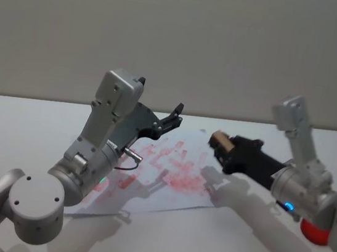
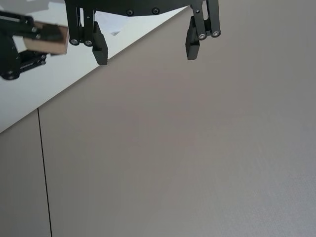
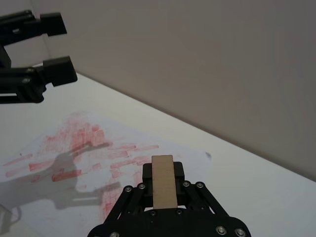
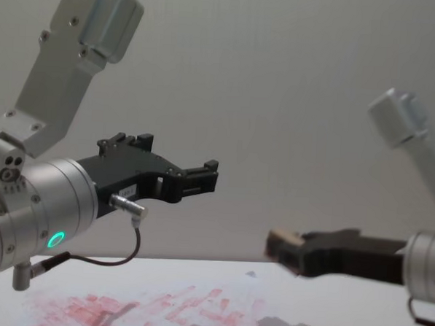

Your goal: Use the one hand to pick up the stamp and affix it onto the A4 paper.

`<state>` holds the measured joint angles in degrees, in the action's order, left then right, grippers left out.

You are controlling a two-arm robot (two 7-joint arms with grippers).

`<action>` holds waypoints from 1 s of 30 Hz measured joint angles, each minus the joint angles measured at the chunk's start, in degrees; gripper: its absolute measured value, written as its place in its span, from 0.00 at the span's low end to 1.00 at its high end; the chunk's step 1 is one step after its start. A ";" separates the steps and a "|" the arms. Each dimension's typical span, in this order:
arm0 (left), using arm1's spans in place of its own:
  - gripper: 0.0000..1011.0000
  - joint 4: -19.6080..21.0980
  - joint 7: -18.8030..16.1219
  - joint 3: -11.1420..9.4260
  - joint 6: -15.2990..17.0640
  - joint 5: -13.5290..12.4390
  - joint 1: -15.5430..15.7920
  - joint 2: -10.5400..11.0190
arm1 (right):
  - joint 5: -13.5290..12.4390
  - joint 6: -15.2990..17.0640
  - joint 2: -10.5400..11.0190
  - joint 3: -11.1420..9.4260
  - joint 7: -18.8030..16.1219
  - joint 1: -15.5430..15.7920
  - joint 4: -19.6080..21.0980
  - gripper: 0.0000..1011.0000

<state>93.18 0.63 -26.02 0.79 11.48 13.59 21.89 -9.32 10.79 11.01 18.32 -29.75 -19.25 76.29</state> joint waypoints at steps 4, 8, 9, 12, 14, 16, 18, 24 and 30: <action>0.99 0.00 0.00 0.00 0.00 0.00 0.00 0.00 | -1.64 -0.15 1.51 -1.00 2.44 2.06 4.11 0.22; 0.99 0.00 0.00 0.00 0.00 0.00 0.00 0.00 | -3.55 -0.07 3.30 -2.07 5.48 4.53 8.08 0.22; 0.99 0.00 0.00 0.00 0.00 0.00 0.00 0.00 | -4.25 0.10 4.14 -2.54 6.59 5.71 9.72 0.22; 0.99 0.00 0.00 0.00 0.00 0.00 0.00 0.00 | -5.46 0.46 5.36 -3.25 8.49 7.44 11.85 0.22; 0.99 0.00 0.00 0.00 0.00 0.00 0.00 0.00 | -6.64 0.87 6.73 -4.04 10.28 9.46 14.07 0.22; 0.99 0.00 0.00 0.00 0.00 0.00 0.00 0.00 | -7.96 1.44 8.11 -4.79 12.20 11.47 16.05 0.22; 0.99 0.00 0.00 0.00 0.00 0.00 0.00 0.00 | -9.22 2.03 9.61 -5.68 13.94 13.76 18.08 0.22; 0.99 0.00 0.00 0.00 0.00 0.00 0.00 0.00 | -12.83 3.78 13.42 -7.93 18.42 19.68 22.30 0.22; 0.99 0.00 0.00 0.00 0.00 0.00 0.00 0.00 | -15.44 5.50 16.02 -9.51 21.12 23.83 24.44 0.22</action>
<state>93.18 0.63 -26.03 0.79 11.48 13.59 21.89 -24.76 16.29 27.03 8.81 -8.64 4.58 100.73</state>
